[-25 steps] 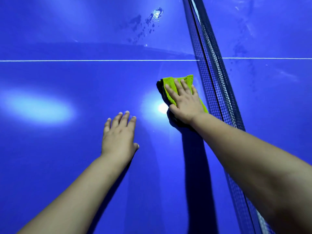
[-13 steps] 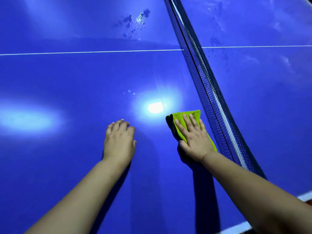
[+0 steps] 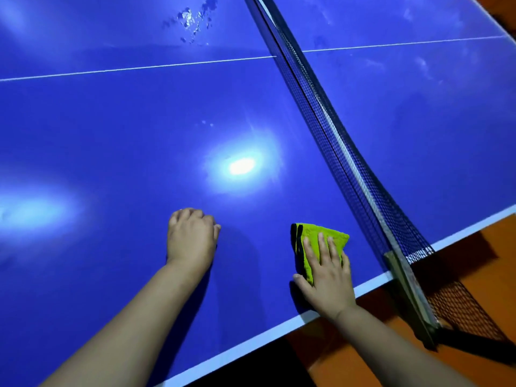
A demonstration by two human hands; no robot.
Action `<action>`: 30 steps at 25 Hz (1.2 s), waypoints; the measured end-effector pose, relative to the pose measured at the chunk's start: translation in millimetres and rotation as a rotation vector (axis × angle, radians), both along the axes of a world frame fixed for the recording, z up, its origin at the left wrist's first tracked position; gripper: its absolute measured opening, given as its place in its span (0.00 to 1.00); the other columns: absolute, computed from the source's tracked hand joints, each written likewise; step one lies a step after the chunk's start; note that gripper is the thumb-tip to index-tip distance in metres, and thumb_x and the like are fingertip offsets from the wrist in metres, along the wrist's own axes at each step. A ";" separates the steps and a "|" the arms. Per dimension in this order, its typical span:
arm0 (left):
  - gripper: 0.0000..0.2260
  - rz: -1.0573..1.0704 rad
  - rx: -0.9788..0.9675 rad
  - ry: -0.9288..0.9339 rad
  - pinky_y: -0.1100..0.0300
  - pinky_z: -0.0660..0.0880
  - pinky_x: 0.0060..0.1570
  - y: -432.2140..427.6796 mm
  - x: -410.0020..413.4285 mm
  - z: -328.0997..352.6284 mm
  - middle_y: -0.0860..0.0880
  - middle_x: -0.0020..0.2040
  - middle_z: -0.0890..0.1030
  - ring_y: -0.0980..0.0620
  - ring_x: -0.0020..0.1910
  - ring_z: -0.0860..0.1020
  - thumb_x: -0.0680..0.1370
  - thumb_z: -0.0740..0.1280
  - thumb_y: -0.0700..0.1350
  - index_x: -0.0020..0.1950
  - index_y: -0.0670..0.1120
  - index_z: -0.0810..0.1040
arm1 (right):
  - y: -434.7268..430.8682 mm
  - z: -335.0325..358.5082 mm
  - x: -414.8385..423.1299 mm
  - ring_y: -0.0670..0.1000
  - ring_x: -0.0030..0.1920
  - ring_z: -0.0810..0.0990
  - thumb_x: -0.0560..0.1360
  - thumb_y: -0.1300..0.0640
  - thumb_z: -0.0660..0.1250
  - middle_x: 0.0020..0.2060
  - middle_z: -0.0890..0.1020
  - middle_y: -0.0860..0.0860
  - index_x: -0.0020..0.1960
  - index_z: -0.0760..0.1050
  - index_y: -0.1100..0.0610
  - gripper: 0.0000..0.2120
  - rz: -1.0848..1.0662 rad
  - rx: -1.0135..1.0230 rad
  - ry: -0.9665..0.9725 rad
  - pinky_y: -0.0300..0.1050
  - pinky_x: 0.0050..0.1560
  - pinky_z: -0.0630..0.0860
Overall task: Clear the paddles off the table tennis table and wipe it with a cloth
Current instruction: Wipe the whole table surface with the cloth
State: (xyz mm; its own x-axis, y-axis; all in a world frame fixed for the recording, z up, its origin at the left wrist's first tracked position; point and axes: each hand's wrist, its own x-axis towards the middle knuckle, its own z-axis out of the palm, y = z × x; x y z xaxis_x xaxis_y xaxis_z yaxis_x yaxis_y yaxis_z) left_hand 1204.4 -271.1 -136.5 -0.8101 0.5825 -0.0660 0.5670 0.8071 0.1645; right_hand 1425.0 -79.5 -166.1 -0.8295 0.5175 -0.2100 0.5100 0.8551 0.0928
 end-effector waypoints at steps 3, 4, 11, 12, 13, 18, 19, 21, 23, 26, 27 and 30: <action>0.20 0.065 0.007 -0.067 0.49 0.62 0.61 -6.5 -11.4 1.3 0.42 0.59 0.76 0.41 0.60 0.71 0.72 0.70 0.47 0.62 0.43 0.74 | 11.4 6.7 -0.6 0.60 0.73 0.59 0.70 0.32 0.53 0.73 0.65 0.58 0.75 0.61 0.46 0.36 0.080 0.012 -0.051 0.61 0.65 0.58; 0.26 0.104 0.023 -0.097 0.49 0.60 0.65 -8.0 -17.8 0.5 0.42 0.67 0.71 0.42 0.66 0.67 0.72 0.70 0.48 0.69 0.44 0.68 | 8.0 5.3 -4.3 0.61 0.74 0.56 0.70 0.32 0.53 0.74 0.63 0.59 0.75 0.59 0.47 0.37 0.064 0.002 -0.060 0.64 0.67 0.54; 0.42 0.242 0.061 -0.184 0.48 0.48 0.71 -8.4 -111.4 -11.8 0.45 0.77 0.50 0.45 0.75 0.51 0.69 0.73 0.54 0.76 0.49 0.53 | -20.8 -7.3 -145.8 0.67 0.76 0.47 0.72 0.33 0.52 0.76 0.51 0.64 0.78 0.50 0.50 0.39 -0.321 -0.053 -0.008 0.71 0.69 0.43; 0.44 0.252 0.058 -0.209 0.48 0.46 0.72 -6.9 -126.1 -15.0 0.45 0.77 0.48 0.45 0.75 0.49 0.68 0.74 0.56 0.76 0.50 0.52 | -17.5 -8.9 -173.3 0.66 0.76 0.43 0.74 0.34 0.53 0.77 0.48 0.63 0.78 0.46 0.49 0.39 -0.354 -0.066 -0.009 0.71 0.69 0.41; 0.46 0.261 0.059 -0.232 0.48 0.44 0.72 -4.1 -141.6 -18.6 0.45 0.77 0.46 0.45 0.75 0.47 0.66 0.74 0.57 0.77 0.51 0.51 | -12.4 -11.5 -200.7 0.65 0.76 0.41 0.74 0.34 0.54 0.77 0.45 0.62 0.78 0.44 0.49 0.39 -0.371 -0.068 0.003 0.70 0.69 0.40; 0.55 0.212 -0.012 -0.335 0.48 0.36 0.72 11.7 -199.2 -32.0 0.46 0.77 0.38 0.48 0.75 0.36 0.61 0.74 0.64 0.77 0.52 0.44 | 24.6 -17.9 -330.1 0.64 0.76 0.39 0.75 0.35 0.52 0.77 0.45 0.61 0.78 0.43 0.51 0.39 -0.397 -0.058 0.062 0.71 0.70 0.40; 0.56 0.195 -0.039 -0.360 0.48 0.34 0.71 13.5 -204.3 -34.6 0.47 0.76 0.36 0.48 0.74 0.34 0.60 0.73 0.65 0.77 0.52 0.42 | 31.5 -19.5 -353.6 0.64 0.76 0.39 0.75 0.35 0.51 0.77 0.45 0.61 0.78 0.43 0.51 0.38 -0.391 -0.061 0.068 0.72 0.70 0.40; 0.57 0.180 -0.088 -0.402 0.48 0.31 0.69 16.0 -210.5 -40.3 0.47 0.75 0.32 0.49 0.72 0.30 0.61 0.71 0.67 0.76 0.53 0.36 | 47.0 -22.5 -398.2 0.64 0.76 0.40 0.75 0.35 0.51 0.77 0.46 0.61 0.79 0.44 0.51 0.38 -0.368 -0.060 0.093 0.72 0.70 0.39; 0.58 0.171 -0.138 -0.431 0.47 0.29 0.67 17.0 -214.7 -42.8 0.47 0.73 0.28 0.48 0.71 0.26 0.61 0.69 0.68 0.74 0.53 0.31 | 62.1 -24.8 -440.9 0.64 0.76 0.40 0.75 0.36 0.51 0.77 0.46 0.61 0.79 0.45 0.51 0.37 -0.331 -0.064 0.109 0.71 0.70 0.39; 0.57 0.162 -0.177 -0.459 0.46 0.26 0.65 18.4 -215.9 -43.3 0.48 0.68 0.22 0.47 0.68 0.23 0.63 0.67 0.69 0.67 0.54 0.22 | 83.4 -24.4 -496.7 0.63 0.76 0.41 0.75 0.36 0.50 0.77 0.46 0.61 0.79 0.45 0.51 0.37 -0.267 -0.061 0.099 0.69 0.71 0.39; 0.57 0.160 -0.182 -0.464 0.46 0.24 0.63 18.1 -217.0 -43.7 0.48 0.67 0.20 0.47 0.67 0.22 0.63 0.66 0.69 0.64 0.54 0.20 | 89.2 -23.8 -515.4 0.63 0.76 0.41 0.75 0.36 0.50 0.77 0.46 0.60 0.79 0.45 0.51 0.38 -0.242 -0.067 0.101 0.69 0.71 0.39; 0.56 0.161 -0.204 -0.483 0.48 0.20 0.59 17.3 -219.8 -45.5 0.48 0.65 0.18 0.48 0.64 0.19 0.63 0.65 0.69 0.60 0.55 0.16 | 103.7 -23.7 -562.4 0.62 0.77 0.42 0.75 0.38 0.52 0.78 0.46 0.59 0.79 0.46 0.50 0.37 -0.063 -0.060 0.099 0.67 0.72 0.39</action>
State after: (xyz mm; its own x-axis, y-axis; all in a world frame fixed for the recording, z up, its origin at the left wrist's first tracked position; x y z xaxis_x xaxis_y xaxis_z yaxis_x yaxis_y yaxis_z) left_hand 984.6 -253.8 -182.0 -0.7378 0.3902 -0.5508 0.3325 0.9202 0.2065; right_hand 862.7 24.1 -189.8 -0.8139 0.5583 -0.1607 0.5671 0.8236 -0.0109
